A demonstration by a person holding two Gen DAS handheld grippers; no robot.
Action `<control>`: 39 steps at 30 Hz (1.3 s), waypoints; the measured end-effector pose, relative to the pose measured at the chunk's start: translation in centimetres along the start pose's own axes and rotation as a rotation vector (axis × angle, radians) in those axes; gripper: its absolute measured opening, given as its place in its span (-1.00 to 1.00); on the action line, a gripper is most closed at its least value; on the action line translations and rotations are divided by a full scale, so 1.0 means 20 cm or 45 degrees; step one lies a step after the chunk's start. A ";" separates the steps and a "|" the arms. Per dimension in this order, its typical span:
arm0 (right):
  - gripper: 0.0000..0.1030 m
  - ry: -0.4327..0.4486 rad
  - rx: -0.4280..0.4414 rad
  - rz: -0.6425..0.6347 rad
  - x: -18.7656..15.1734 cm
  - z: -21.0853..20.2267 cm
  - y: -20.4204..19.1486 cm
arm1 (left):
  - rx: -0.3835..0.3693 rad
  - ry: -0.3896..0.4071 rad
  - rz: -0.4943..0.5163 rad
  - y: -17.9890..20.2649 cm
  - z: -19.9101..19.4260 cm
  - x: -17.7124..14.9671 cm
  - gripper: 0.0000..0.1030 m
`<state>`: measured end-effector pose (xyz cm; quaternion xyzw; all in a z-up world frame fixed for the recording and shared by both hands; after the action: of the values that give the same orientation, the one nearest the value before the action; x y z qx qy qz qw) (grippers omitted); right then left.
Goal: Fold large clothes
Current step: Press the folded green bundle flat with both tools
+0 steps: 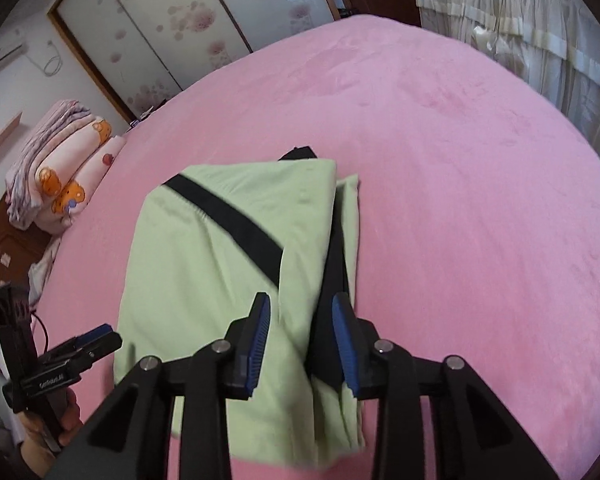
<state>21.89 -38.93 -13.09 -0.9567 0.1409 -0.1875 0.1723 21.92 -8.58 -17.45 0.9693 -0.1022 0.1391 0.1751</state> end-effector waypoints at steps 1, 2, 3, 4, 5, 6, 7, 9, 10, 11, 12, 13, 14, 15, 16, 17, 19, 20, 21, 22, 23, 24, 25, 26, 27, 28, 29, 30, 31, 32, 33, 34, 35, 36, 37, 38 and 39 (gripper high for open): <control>-0.37 -0.022 0.006 0.017 0.05 0.04 0.02 | -0.003 -0.007 -0.011 -0.01 0.02 0.04 0.46; -0.37 -0.028 0.005 0.025 0.10 0.08 0.03 | -0.007 -0.014 -0.019 -0.02 0.04 0.08 0.46; -0.37 -0.039 -0.001 0.034 0.14 0.12 0.03 | -0.014 -0.024 -0.029 -0.04 0.06 0.11 0.46; -0.37 -0.054 -0.002 0.045 0.18 0.15 0.03 | -0.019 -0.034 -0.040 -0.05 0.08 0.14 0.46; -0.37 -0.065 0.001 0.056 0.21 0.18 0.04 | -0.025 -0.036 -0.044 -0.04 0.10 0.17 0.46; -0.37 -0.080 0.010 0.065 0.23 0.20 0.05 | -0.040 -0.038 -0.045 -0.05 0.11 0.19 0.46; -0.37 -0.096 0.018 0.071 0.26 0.23 0.05 | -0.045 -0.039 -0.048 -0.04 0.13 0.21 0.46; -0.37 -0.114 0.009 0.059 0.28 0.27 0.04 | -0.052 -0.039 -0.054 -0.04 0.15 0.23 0.46; -0.37 -0.125 -0.002 0.046 0.29 0.29 0.03 | -0.054 -0.039 -0.058 -0.03 0.17 0.24 0.46; -0.48 -0.130 -0.017 0.034 0.29 0.31 0.02 | -0.058 -0.037 -0.060 -0.03 0.18 0.24 0.45; -0.70 -0.124 -0.032 0.010 0.30 0.31 0.00 | -0.067 -0.034 -0.057 -0.03 0.19 0.25 0.45; -0.96 -0.116 -0.060 -0.025 0.29 0.31 -0.02 | -0.068 -0.036 -0.056 -0.01 0.20 0.25 0.45; -0.97 -0.102 -0.098 -0.052 0.30 0.29 -0.03 | -0.063 -0.037 -0.052 0.00 0.21 0.27 0.45; -0.98 -0.079 -0.150 -0.081 0.30 0.27 -0.05 | -0.057 -0.038 -0.043 0.01 0.21 0.27 0.45; -0.98 -0.045 -0.210 -0.124 0.30 0.24 -0.08 | -0.048 -0.038 -0.027 0.01 0.20 0.26 0.45; -0.99 -0.022 -0.253 -0.139 0.30 0.23 -0.08 | -0.039 -0.036 -0.011 0.02 0.20 0.26 0.45; -0.99 0.000 -0.334 -0.153 0.31 0.23 -0.07 | -0.011 -0.030 0.023 0.05 0.19 0.26 0.45; -0.99 -0.008 -0.355 -0.152 0.32 0.24 -0.06 | 0.013 -0.027 0.036 0.06 0.20 0.26 0.45; -0.99 -0.020 -0.352 -0.148 0.32 0.26 -0.04 | 0.038 -0.022 0.047 0.08 0.21 0.26 0.45; -0.99 -0.033 -0.363 -0.150 0.32 0.30 -0.03 | 0.057 -0.024 0.055 0.08 0.23 0.26 0.46; -0.99 -0.049 -0.389 -0.164 0.31 0.34 -0.02 | 0.069 -0.029 0.060 0.08 0.25 0.25 0.48; -1.00 -0.066 -0.421 -0.181 0.29 0.38 -0.01 | 0.072 -0.046 0.065 0.08 0.28 0.25 0.48; -1.00 -0.083 -0.440 -0.185 0.28 0.42 -0.01 | 0.064 -0.052 0.060 0.08 0.30 0.26 0.48; -0.99 -0.089 -0.442 -0.177 0.28 0.43 -0.01 | 0.040 -0.060 0.038 0.07 0.31 0.26 0.48; -0.99 -0.089 -0.441 -0.172 0.28 0.44 0.00 | 0.013 -0.068 0.010 0.05 0.31 0.26 0.47; -0.98 -0.093 -0.440 -0.171 0.28 0.43 -0.01 | -0.009 -0.077 -0.018 0.04 0.31 0.27 0.47; -0.98 -0.095 -0.436 -0.166 0.28 0.41 -0.01 | -0.010 -0.079 -0.027 0.04 0.29 0.27 0.47; -0.97 -0.097 -0.434 -0.155 0.29 0.38 -0.01 | 0.003 -0.075 -0.023 0.04 0.28 0.27 0.47; -0.93 -0.091 -0.428 -0.143 0.29 0.34 -0.02 | 0.027 -0.059 -0.005 0.05 0.25 0.27 0.46; -0.85 -0.072 -0.430 -0.133 0.29 0.30 -0.04 | 0.043 -0.037 0.013 0.07 0.21 0.26 0.46; -0.83 -0.042 -0.414 -0.127 0.28 0.23 -0.06 | 0.058 -0.003 0.031 0.09 0.17 0.25 0.46; -0.81 -0.021 -0.374 -0.127 0.26 0.19 -0.10 | 0.069 0.041 0.042 0.11 0.12 0.24 0.46; -0.81 -0.004 -0.331 -0.131 0.24 0.16 -0.13 | 0.065 0.076 0.045 0.13 0.08 0.23 0.46; -0.81 0.007 -0.288 -0.134 0.22 0.13 -0.16 | 0.051 0.110 0.046 0.16 0.04 0.22 0.46; -0.81 0.013 -0.237 -0.133 0.19 0.11 -0.21 | 0.026 0.139 0.044 0.19 0.01 0.20 0.46; -0.81 0.007 -0.196 -0.133 0.16 0.12 -0.25 | 0.009 0.150 0.037 0.22 0.00 0.20 0.46; -0.81 -0.005 -0.164 -0.136 0.14 0.13 -0.28 | -0.003 0.154 0.025 0.23 -0.01 0.19 0.46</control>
<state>26.55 -34.03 -12.38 -0.9724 0.1010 -0.1849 0.1003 24.28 -13.39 -14.76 0.9579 -0.1011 0.1989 0.1808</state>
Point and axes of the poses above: each gripper's, at about its wrist camera, not at the fingertips, and z roughly the way its jaws point, y to its right, x to its top, the point moved 1 cm from there along z, roughly the way its jaws point, and after that the axes turned 11 degrees about -y, right-handed, at the moved point
